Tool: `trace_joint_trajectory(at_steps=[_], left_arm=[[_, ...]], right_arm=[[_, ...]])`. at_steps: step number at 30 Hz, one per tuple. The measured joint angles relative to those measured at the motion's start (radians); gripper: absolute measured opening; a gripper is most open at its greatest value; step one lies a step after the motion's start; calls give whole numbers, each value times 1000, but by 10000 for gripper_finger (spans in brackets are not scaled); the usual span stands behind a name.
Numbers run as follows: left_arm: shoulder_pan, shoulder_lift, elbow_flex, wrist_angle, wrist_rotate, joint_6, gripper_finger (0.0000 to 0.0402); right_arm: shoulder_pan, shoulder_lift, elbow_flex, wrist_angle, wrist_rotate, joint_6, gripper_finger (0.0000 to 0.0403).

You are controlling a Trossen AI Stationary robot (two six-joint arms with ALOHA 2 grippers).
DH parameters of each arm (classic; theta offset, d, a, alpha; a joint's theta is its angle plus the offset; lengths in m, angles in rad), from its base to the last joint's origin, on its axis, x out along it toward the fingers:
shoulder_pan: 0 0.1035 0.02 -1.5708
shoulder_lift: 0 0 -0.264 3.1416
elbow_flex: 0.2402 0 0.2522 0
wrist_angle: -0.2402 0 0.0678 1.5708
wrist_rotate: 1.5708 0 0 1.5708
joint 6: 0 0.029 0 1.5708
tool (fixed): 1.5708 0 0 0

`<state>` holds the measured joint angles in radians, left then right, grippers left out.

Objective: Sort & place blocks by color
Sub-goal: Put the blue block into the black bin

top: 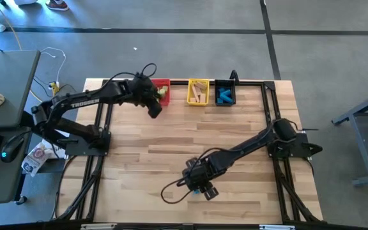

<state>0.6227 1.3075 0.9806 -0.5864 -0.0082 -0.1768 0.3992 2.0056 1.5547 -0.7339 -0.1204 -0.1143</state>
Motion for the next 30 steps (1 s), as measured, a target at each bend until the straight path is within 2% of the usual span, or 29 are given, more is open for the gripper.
trace_joint_trajectory(at_steps=[9,21,25,30], left_arm=[[-95,-29,0,9,1,-29,163],[-127,-29,0,8,-3,-33,163],[-127,-29,0,8,-3,-33,163],[-127,-29,-1,8,8,-33,163]], right_arm=[[45,61,0,57,11,-18,185],[73,125,0,78,61,-17,183],[73,135,0,81,60,-14,161],[69,135,1,91,59,4,112]])
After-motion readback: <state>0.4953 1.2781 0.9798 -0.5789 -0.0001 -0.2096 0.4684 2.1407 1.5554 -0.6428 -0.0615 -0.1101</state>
